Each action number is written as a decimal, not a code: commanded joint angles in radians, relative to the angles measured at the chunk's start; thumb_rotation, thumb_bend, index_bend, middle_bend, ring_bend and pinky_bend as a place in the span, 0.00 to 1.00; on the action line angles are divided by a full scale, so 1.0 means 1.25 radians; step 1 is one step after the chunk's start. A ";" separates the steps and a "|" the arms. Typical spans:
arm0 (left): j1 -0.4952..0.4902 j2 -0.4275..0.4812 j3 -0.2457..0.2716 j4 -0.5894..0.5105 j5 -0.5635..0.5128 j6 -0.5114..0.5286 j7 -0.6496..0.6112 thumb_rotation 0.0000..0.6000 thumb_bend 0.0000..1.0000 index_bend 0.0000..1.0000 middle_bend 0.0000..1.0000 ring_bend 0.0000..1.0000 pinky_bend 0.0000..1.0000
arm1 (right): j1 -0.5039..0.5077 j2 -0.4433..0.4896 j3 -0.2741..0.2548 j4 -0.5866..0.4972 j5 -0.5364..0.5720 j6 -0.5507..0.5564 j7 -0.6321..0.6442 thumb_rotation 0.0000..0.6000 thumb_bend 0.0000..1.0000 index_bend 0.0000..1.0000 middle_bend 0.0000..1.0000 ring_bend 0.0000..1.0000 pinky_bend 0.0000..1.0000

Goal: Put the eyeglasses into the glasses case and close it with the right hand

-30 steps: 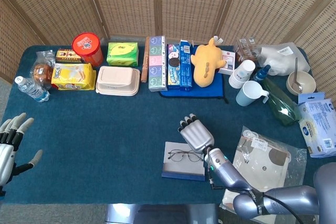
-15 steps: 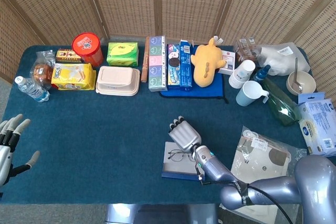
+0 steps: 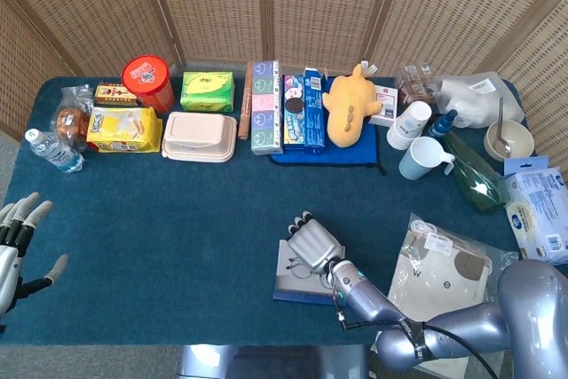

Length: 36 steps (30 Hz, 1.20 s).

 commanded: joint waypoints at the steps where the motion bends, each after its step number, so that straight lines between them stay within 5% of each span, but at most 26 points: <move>1: 0.003 0.000 0.001 0.001 0.000 0.003 -0.002 1.00 0.28 0.07 0.02 0.00 0.00 | 0.005 0.002 -0.006 -0.010 -0.006 -0.002 0.002 1.00 0.00 0.41 0.26 0.17 0.19; 36: 0.005 -0.002 -0.003 0.009 -0.001 0.006 -0.012 1.00 0.28 0.07 0.02 0.00 0.00 | 0.059 0.024 -0.046 -0.065 0.004 -0.028 0.026 1.00 0.00 0.41 0.26 0.17 0.18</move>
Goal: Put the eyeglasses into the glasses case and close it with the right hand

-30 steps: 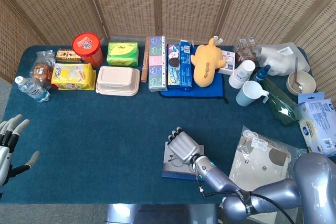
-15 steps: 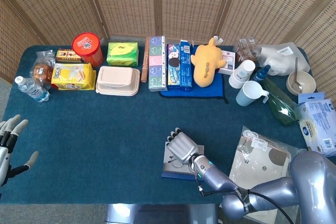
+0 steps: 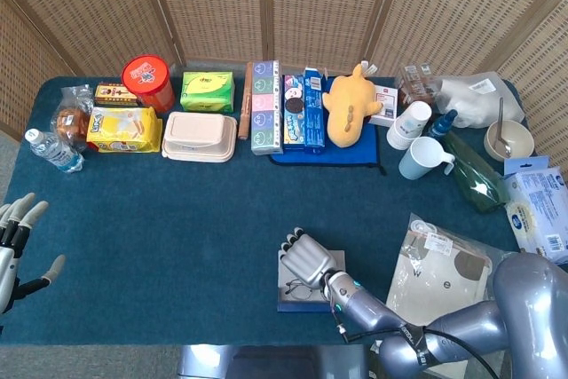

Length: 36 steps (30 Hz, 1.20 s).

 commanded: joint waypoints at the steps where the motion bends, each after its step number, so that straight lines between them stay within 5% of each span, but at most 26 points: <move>1: 0.001 -0.001 0.000 0.001 -0.001 0.001 0.000 1.00 0.28 0.07 0.02 0.00 0.00 | 0.004 -0.001 -0.003 -0.002 -0.003 0.006 -0.002 1.00 0.00 0.41 0.26 0.17 0.18; 14: 0.000 -0.003 0.000 0.005 0.000 0.000 -0.005 1.00 0.28 0.07 0.02 0.00 0.00 | 0.011 0.012 -0.005 -0.017 -0.011 0.038 0.000 1.00 0.00 0.40 0.26 0.17 0.18; 24: -0.004 -0.004 -0.005 0.013 -0.014 -0.010 -0.033 1.00 0.28 0.07 0.02 0.00 0.00 | 0.024 0.033 -0.006 -0.081 0.003 0.074 -0.028 1.00 0.00 0.26 0.22 0.14 0.17; 36: -0.007 -0.002 -0.009 0.022 -0.026 -0.020 -0.054 1.00 0.28 0.07 0.02 0.00 0.00 | -0.003 0.068 -0.031 -0.122 -0.090 0.061 0.023 1.00 0.00 0.22 0.21 0.12 0.16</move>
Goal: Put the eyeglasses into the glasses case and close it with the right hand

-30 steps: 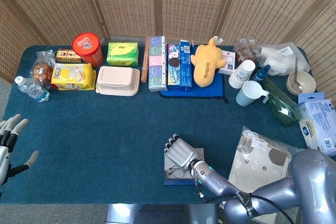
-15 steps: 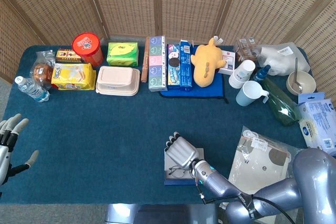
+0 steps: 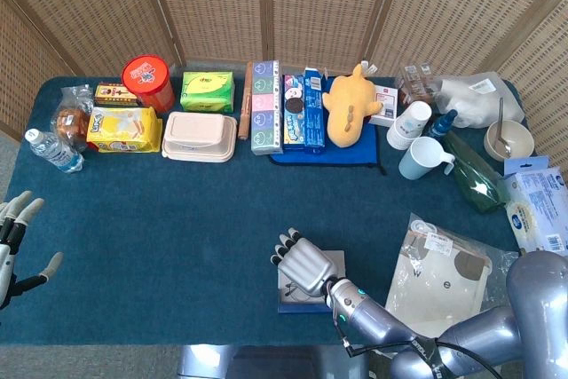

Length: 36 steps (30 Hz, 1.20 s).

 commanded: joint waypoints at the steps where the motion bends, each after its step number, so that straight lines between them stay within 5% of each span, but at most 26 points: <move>1: -0.001 -0.001 -0.002 0.003 -0.004 -0.003 -0.006 1.00 0.28 0.07 0.02 0.00 0.00 | -0.015 0.014 -0.013 -0.010 -0.044 -0.008 0.023 1.00 0.00 0.22 0.21 0.12 0.16; 13: 0.002 0.002 -0.004 0.012 -0.013 -0.001 -0.024 1.00 0.28 0.06 0.02 0.00 0.00 | -0.067 0.011 -0.035 0.012 -0.214 -0.037 0.102 1.00 0.00 0.11 0.15 0.08 0.15; 36: 0.014 0.010 0.000 0.015 -0.011 0.011 -0.035 1.00 0.28 0.05 0.02 0.00 0.00 | -0.117 -0.061 -0.065 0.039 -0.268 -0.041 0.035 0.88 0.00 0.00 0.04 0.00 0.12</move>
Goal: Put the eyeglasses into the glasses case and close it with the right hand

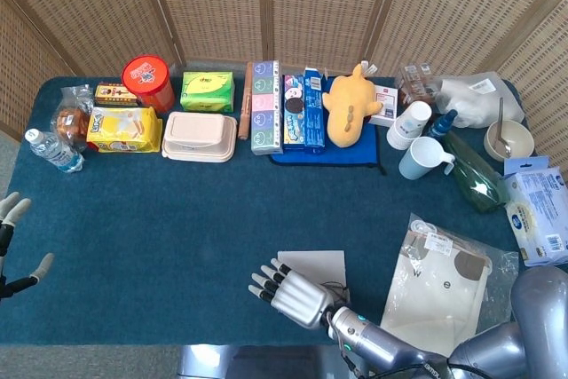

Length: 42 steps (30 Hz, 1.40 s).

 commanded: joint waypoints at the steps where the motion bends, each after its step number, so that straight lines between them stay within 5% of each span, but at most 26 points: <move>1: 0.002 0.002 0.000 -0.001 0.001 0.003 -0.001 1.00 0.28 0.05 0.02 0.00 0.00 | -0.006 -0.013 -0.003 0.015 -0.006 -0.001 -0.011 0.87 0.00 0.00 0.04 0.00 0.12; 18: 0.011 0.005 0.002 -0.006 0.009 0.017 -0.001 1.00 0.28 0.05 0.02 0.00 0.00 | -0.015 -0.091 0.069 0.158 -0.021 0.003 -0.026 0.85 0.00 0.00 0.02 0.00 0.12; 28: 0.012 0.002 0.001 -0.003 0.005 0.015 -0.003 1.00 0.28 0.05 0.02 0.00 0.00 | 0.008 -0.148 0.154 0.276 0.045 -0.016 -0.025 0.85 0.00 0.00 0.01 0.00 0.12; 42: 0.014 0.002 0.001 -0.004 0.004 0.016 -0.001 1.00 0.28 0.05 0.02 0.00 0.00 | 0.047 -0.195 0.221 0.370 0.117 -0.044 -0.019 0.85 0.00 0.00 0.01 0.00 0.12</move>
